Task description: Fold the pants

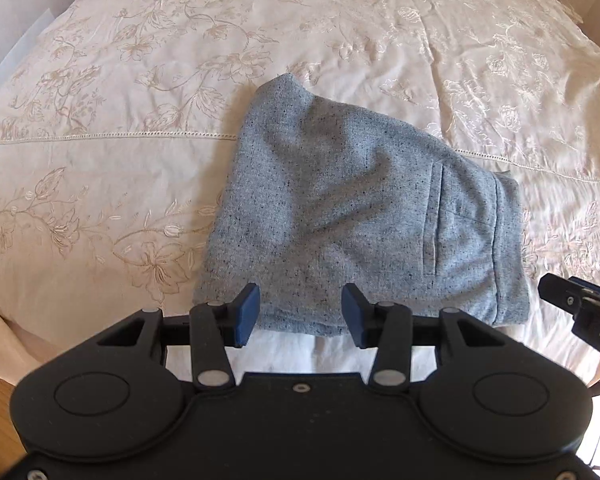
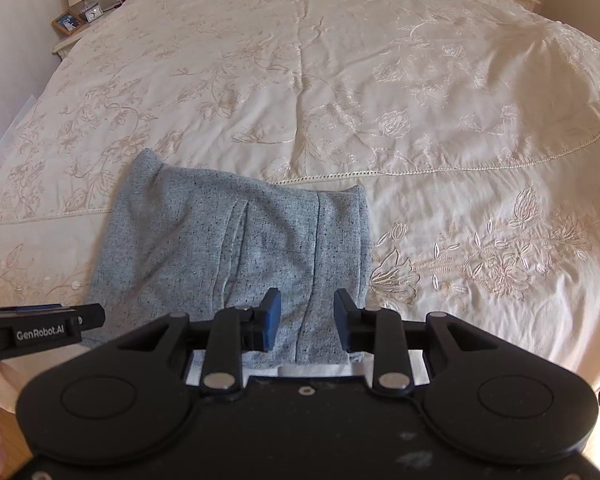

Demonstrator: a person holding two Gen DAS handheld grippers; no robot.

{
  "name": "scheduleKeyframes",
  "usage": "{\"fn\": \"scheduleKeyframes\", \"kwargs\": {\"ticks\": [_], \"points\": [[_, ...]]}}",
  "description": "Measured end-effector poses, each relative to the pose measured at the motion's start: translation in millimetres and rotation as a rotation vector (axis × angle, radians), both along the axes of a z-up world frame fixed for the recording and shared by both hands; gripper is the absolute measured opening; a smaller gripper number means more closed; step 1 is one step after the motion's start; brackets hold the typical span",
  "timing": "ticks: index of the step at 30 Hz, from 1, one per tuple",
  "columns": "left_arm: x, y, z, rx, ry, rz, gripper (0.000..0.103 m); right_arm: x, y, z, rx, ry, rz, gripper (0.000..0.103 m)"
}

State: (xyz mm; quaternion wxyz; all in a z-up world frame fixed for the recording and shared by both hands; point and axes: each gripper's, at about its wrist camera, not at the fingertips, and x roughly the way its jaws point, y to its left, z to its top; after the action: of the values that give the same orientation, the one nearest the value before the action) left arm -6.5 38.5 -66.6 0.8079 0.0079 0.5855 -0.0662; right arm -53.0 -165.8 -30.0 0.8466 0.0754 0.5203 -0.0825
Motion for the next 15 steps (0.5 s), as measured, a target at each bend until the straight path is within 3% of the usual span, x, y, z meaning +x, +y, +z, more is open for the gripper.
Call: {"fn": "scheduleKeyframes", "kwargs": {"ticks": [6,15], "points": [[-7.2,7.3,-4.8,0.021,0.005,0.001,0.053,-13.1,-0.3,-9.8,0.029,0.044,-0.015,0.032],[0.7,22.2,-15.8,0.044,-0.006,0.007,0.053,1.2,-17.5,-39.5,0.054,-0.005,-0.017,0.036]]}}
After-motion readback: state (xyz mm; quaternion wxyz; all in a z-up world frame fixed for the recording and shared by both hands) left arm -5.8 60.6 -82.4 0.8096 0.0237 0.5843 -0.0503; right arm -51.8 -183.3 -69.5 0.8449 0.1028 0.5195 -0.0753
